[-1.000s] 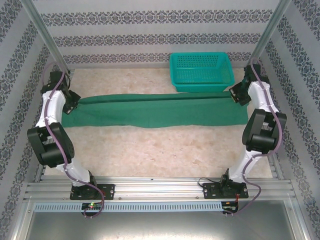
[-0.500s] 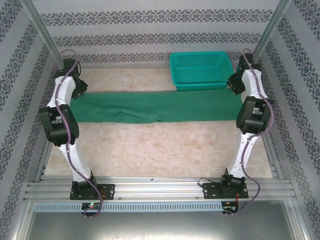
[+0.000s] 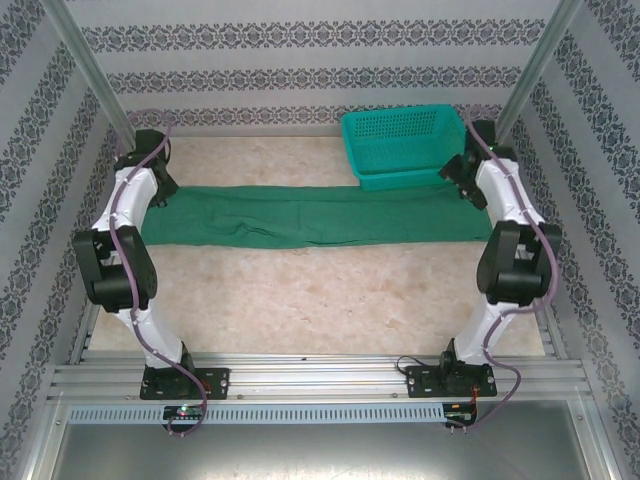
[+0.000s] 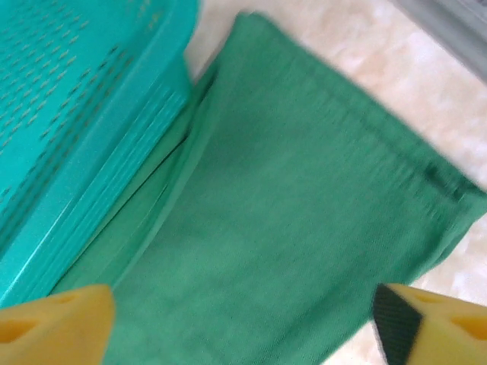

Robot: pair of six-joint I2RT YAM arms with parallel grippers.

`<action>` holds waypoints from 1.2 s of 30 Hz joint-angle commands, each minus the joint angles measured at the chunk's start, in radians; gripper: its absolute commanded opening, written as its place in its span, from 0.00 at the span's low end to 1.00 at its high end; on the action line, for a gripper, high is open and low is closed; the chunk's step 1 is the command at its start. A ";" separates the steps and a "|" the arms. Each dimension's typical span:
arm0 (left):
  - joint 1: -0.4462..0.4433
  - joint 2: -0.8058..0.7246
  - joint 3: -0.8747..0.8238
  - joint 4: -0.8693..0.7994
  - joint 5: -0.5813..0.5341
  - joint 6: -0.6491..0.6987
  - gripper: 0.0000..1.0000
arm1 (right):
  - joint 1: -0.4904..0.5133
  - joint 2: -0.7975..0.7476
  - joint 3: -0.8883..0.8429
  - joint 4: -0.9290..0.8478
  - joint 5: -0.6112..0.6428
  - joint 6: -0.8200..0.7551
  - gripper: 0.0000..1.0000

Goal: Roll up the long pants

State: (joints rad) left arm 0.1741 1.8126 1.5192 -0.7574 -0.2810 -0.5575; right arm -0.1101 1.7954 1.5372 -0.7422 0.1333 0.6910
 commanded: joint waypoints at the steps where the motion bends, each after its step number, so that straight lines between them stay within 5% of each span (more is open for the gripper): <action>1: -0.031 -0.015 -0.097 0.030 0.015 0.019 0.03 | -0.015 -0.102 -0.158 0.086 -0.001 0.004 0.58; 4: -0.031 0.035 -0.089 0.013 -0.001 0.011 0.00 | -0.027 -0.032 -0.161 0.046 -0.068 -0.004 0.25; 5: -0.031 0.051 -0.078 0.008 -0.005 0.011 0.00 | -0.028 -0.003 -0.155 0.040 -0.090 -0.010 0.04; 6: -0.031 0.065 -0.064 0.015 -0.005 0.016 0.00 | -0.027 0.036 -0.149 0.042 -0.111 -0.017 0.00; 18: -0.031 0.231 0.017 0.000 0.052 0.045 0.00 | 0.003 0.346 0.024 0.050 -0.162 -0.044 0.00; 36: 0.074 -0.022 -0.527 0.080 0.134 0.035 0.00 | -0.059 -0.020 -0.424 -0.004 -0.203 -0.070 0.00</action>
State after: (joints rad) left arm 0.2352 1.7912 1.0710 -0.6193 -0.1875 -0.5289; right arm -0.1467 1.8404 1.1633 -0.6674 -0.0727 0.6460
